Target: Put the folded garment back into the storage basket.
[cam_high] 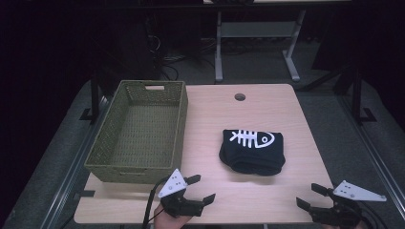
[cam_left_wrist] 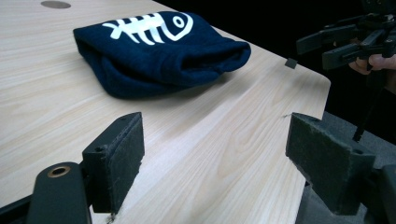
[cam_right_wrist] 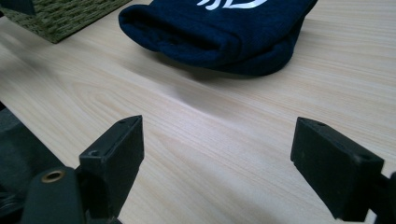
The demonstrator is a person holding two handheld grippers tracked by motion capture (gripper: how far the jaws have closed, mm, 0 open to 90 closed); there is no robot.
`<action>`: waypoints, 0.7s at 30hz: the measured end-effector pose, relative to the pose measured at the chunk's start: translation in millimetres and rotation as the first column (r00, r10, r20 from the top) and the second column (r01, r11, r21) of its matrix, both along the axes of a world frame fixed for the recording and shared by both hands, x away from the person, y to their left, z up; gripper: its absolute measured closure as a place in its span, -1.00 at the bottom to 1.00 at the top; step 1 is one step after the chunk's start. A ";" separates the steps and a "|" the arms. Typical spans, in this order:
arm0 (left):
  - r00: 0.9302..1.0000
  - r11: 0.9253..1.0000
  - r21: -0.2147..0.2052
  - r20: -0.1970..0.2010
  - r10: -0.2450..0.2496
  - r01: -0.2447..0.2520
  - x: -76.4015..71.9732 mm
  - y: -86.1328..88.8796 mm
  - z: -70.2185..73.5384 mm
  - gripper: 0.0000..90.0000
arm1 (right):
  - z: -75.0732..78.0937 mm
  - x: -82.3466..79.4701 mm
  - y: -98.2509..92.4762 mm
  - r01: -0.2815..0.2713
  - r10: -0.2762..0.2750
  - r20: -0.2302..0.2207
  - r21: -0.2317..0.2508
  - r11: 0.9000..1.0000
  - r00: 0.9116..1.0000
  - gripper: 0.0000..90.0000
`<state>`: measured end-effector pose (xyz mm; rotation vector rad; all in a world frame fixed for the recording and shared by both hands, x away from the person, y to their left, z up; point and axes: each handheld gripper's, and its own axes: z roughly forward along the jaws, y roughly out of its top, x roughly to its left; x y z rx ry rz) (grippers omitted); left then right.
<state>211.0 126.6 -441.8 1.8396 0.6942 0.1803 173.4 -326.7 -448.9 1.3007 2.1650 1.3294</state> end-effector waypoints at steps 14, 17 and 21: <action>1.000 0.999 0.036 0.025 0.005 -0.006 21.3 -17.4 15.1 -0.58 | 13.1 24.6 5.3 -0.069 0.071 -0.049 0.044 0.997 0.996 -0.65; 1.000 0.999 0.030 0.007 0.013 -0.013 29.9 -23.9 18.2 -0.60 | 14.9 34.7 7.9 -0.080 0.082 -0.065 0.038 0.996 0.994 -0.66; 1.000 0.998 0.066 0.023 0.018 -0.019 37.7 -34.2 16.6 -0.59 | 17.6 49.6 11.5 -0.084 0.089 -0.102 0.053 0.995 0.991 -0.67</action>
